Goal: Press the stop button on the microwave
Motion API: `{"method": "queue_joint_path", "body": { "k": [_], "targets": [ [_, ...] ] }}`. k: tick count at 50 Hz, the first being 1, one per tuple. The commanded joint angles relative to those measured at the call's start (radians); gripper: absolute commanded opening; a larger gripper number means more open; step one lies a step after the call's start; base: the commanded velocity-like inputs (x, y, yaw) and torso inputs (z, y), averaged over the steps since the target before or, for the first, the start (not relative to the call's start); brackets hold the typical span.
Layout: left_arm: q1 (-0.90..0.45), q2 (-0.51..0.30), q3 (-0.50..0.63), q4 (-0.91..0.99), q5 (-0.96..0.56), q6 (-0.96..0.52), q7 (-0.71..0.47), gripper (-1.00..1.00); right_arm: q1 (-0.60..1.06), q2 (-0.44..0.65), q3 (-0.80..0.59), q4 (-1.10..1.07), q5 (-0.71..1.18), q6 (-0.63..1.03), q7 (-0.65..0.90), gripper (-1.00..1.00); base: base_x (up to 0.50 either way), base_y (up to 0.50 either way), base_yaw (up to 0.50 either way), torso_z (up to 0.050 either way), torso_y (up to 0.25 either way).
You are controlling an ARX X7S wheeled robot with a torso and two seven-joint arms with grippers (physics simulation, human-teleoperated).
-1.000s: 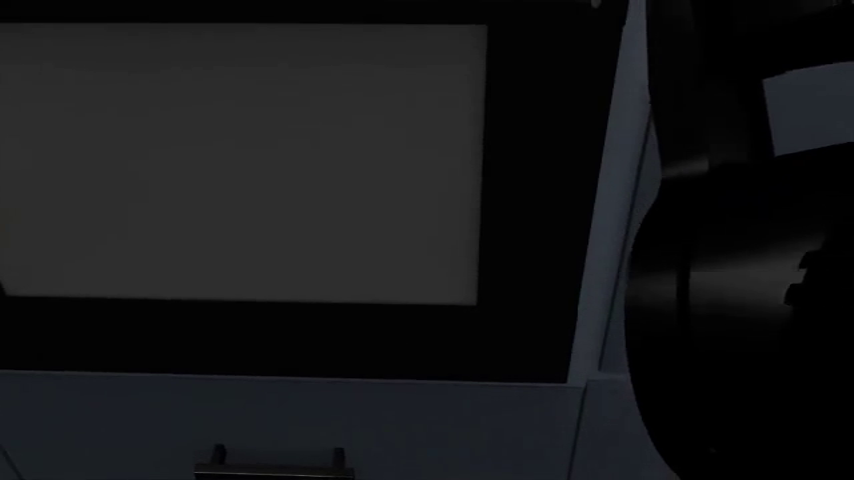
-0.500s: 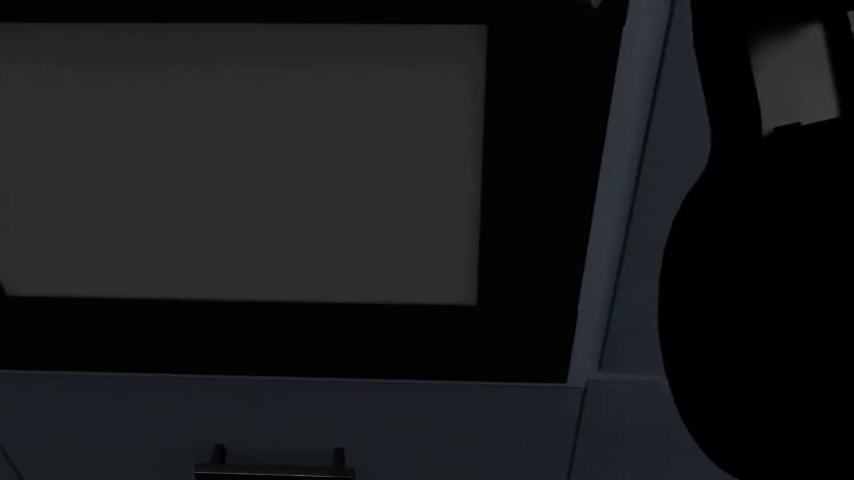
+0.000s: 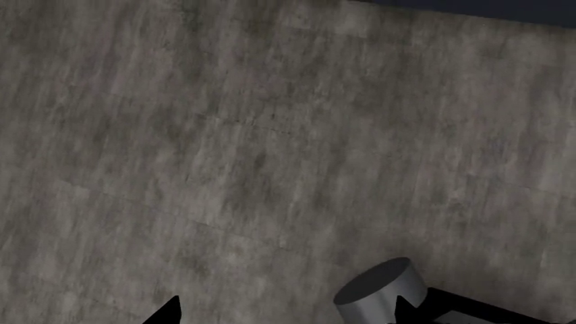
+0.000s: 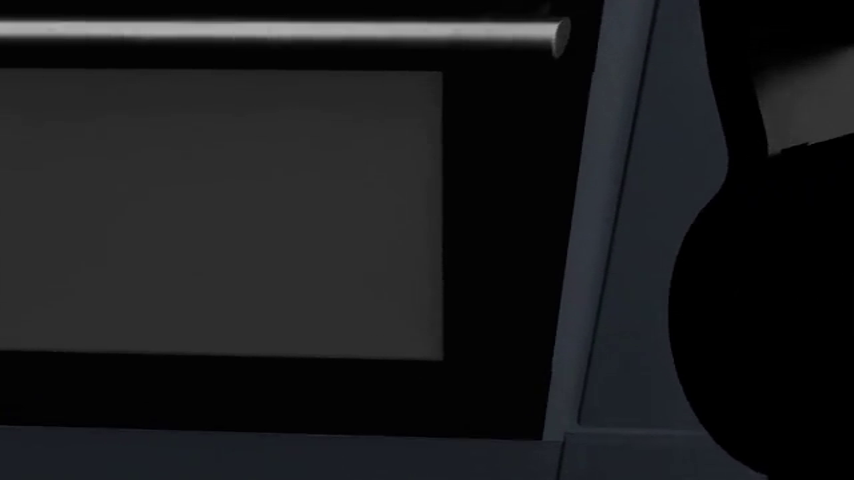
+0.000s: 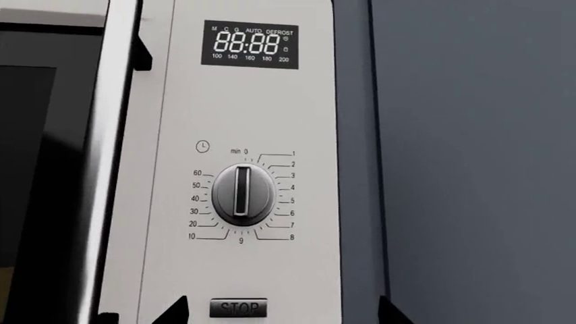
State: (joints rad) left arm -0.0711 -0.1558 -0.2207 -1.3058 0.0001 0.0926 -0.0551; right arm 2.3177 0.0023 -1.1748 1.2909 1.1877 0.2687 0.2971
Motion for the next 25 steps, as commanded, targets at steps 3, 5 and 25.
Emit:
{"method": "queue_joint_path", "body": {
  "k": [3, 5, 25],
  "targets": [
    [0.003, -0.001, -0.001, -0.003, 0.000, 0.000, 0.000, 1.00, -0.016, -0.002, -0.156, -0.006, 0.161, -0.047, 0.010, 1.00, 0.00, 0.00, 0.00, 0.000, 0.000],
    [0.003, -0.001, -0.001, -0.003, 0.000, 0.000, 0.000, 1.00, -0.020, -0.002, -0.172, -0.010, 0.186, -0.033, 0.004, 1.00, 0.00, 0.00, 0.00, 0.000, 0.000],
    [0.003, -0.001, -0.001, -0.003, 0.000, 0.000, 0.000, 1.00, -0.059, -0.002, -0.325, -0.066, 0.336, -0.063, 0.029, 1.00, 0.12, 0.00, 0.00, 0.000, 0.000]
  ]
}}
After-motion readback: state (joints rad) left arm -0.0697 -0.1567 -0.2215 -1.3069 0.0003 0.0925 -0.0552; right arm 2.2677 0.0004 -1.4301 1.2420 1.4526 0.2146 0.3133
